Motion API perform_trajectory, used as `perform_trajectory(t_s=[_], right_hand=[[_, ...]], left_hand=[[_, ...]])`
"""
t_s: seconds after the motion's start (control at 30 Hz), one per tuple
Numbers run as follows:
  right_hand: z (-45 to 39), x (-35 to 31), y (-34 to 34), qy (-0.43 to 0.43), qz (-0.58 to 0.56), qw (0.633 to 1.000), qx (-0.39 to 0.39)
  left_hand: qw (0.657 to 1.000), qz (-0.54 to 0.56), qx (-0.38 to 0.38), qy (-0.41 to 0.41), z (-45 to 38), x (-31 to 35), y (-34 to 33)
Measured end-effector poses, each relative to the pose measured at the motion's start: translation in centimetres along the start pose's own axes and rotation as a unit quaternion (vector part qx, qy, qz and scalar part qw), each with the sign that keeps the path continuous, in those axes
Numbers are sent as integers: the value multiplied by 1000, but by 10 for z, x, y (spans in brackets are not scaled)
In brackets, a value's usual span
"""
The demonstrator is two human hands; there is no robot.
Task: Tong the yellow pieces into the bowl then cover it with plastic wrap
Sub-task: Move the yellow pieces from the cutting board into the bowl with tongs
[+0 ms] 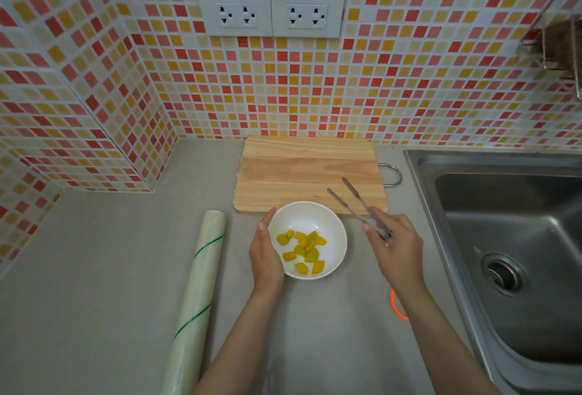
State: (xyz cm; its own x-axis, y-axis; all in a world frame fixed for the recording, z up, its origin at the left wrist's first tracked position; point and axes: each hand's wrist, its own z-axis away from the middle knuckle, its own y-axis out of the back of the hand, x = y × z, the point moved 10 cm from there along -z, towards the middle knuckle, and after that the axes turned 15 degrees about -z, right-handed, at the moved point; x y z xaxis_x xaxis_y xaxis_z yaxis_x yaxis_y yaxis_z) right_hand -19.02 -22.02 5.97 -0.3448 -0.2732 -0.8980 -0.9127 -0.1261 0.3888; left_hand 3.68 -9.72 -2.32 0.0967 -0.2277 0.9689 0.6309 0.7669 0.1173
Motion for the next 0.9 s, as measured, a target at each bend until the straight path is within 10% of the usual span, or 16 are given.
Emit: perform_trajectory(t_s=[0.57,0.9], right_hand=[[-73,58,-42,-51,177,983,-10],[-6,-47,-51,87,-37,995,21]], left_hand=[[1000,-5,-9,0,-7,-7,0],[991,-85,8,-100,-13,37,86]])
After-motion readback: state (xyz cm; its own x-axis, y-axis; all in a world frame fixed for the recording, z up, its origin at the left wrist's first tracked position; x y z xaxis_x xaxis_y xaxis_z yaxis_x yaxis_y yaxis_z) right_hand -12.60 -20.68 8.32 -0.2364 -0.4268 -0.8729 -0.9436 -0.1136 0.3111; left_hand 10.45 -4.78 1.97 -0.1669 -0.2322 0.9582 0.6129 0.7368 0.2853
